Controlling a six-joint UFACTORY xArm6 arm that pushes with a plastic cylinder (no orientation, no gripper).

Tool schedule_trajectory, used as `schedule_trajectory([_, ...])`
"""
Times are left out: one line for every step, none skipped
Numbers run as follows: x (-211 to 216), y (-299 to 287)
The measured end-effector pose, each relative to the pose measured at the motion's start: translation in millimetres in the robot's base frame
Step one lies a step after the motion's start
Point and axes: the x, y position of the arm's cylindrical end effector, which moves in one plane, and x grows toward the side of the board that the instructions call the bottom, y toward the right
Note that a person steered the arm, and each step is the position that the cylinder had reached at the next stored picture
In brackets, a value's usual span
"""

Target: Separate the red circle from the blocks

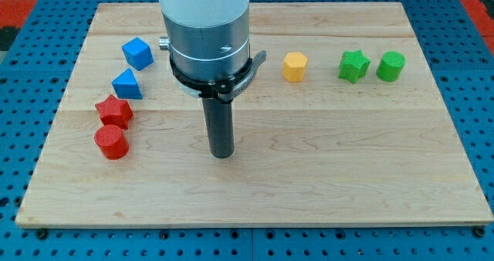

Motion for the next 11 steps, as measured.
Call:
schedule_trajectory([0.2,0.0])
schedule_trajectory([0.2,-18.1])
schedule_trajectory([7.9,-18.6])
schedule_trajectory([23.2,-90.8])
schedule_trajectory([7.0,-199.1])
schedule_trajectory([-25.4,-206.4])
schedule_trajectory([-25.2,-171.9])
schedule_trajectory([-16.5,-128.9])
schedule_trajectory([-12.9,-127.4])
schedule_trajectory([-5.2,-159.8])
schedule_trajectory([-44.9,-216.2])
